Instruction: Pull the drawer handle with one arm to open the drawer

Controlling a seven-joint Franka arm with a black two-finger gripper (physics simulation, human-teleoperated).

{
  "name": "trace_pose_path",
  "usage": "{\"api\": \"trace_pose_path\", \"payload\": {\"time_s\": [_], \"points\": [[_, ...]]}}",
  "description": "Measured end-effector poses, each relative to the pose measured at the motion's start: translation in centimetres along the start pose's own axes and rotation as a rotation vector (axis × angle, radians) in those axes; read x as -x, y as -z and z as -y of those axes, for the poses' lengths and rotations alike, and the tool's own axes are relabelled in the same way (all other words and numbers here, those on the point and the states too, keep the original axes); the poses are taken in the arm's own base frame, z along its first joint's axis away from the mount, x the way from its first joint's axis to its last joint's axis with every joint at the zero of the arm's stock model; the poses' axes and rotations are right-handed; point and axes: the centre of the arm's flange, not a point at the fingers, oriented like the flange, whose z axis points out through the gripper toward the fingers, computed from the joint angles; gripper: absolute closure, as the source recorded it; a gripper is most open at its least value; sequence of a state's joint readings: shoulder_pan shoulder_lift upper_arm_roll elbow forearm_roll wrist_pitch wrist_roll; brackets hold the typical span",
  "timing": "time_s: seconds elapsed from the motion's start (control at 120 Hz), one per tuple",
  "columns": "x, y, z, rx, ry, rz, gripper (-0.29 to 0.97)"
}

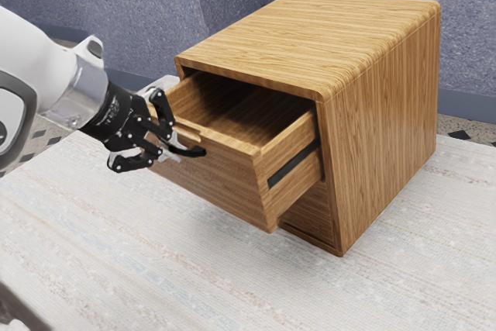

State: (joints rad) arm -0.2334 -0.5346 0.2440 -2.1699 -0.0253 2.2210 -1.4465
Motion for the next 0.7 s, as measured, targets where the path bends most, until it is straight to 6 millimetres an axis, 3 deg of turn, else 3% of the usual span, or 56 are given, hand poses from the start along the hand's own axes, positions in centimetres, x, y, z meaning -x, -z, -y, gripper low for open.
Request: {"api": "trace_pose_path", "payload": {"time_s": [0.7], "points": [[-0.3,3.4,5.1,0.042,-0.011,0.017,0.72]]}}
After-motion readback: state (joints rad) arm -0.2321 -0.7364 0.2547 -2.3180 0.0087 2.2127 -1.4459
